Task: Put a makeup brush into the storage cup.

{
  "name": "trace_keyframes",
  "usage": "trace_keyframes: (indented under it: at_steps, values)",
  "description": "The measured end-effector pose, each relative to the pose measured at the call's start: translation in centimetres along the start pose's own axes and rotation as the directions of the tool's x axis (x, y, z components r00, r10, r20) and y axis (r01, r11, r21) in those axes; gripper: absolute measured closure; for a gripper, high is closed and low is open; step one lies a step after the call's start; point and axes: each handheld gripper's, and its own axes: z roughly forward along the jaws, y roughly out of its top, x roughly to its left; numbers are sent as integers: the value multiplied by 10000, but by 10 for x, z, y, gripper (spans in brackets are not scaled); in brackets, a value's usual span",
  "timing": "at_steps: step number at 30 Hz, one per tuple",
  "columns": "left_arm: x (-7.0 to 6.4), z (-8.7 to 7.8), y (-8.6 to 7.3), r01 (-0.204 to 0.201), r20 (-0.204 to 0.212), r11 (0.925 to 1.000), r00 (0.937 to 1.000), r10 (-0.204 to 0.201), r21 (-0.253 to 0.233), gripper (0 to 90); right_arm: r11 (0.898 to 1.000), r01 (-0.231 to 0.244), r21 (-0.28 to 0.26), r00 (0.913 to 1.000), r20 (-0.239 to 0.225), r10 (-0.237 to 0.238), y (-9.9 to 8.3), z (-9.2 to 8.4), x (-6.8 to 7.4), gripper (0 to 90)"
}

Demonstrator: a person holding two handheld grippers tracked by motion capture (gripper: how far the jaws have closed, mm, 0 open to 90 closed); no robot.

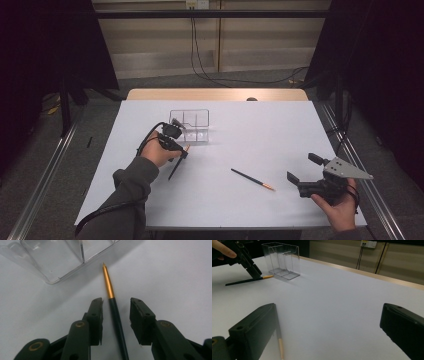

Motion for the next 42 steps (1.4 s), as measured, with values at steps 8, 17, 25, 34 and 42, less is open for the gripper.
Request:
trace_keyframes:
  at_steps: [8,17,25,34,42]
  values:
    - [-3,5,0,196,-81,9998,9998,-196,-14,679,10000,16,22,10000,-17,-16,0,1,0,2]
    - [-2,6,-1,202,-276,9998,9994,-203,-39,743,10000,17,22,10000,26,-17,0,0,0,2]
    - [-1,7,-2,303,-318,9995,9990,-306,-89,807,10000,36,42,10000,11,-36,0,1,0,2]
    - [-6,10,0,469,-664,9989,9967,-471,-49,826,9999,95,48,10000,3,-95,0,1,1,2]
    - [-5,10,-1,698,-640,9975,9955,-703,-93,830,10000,42,41,10000,81,-42,0,0,1,2]
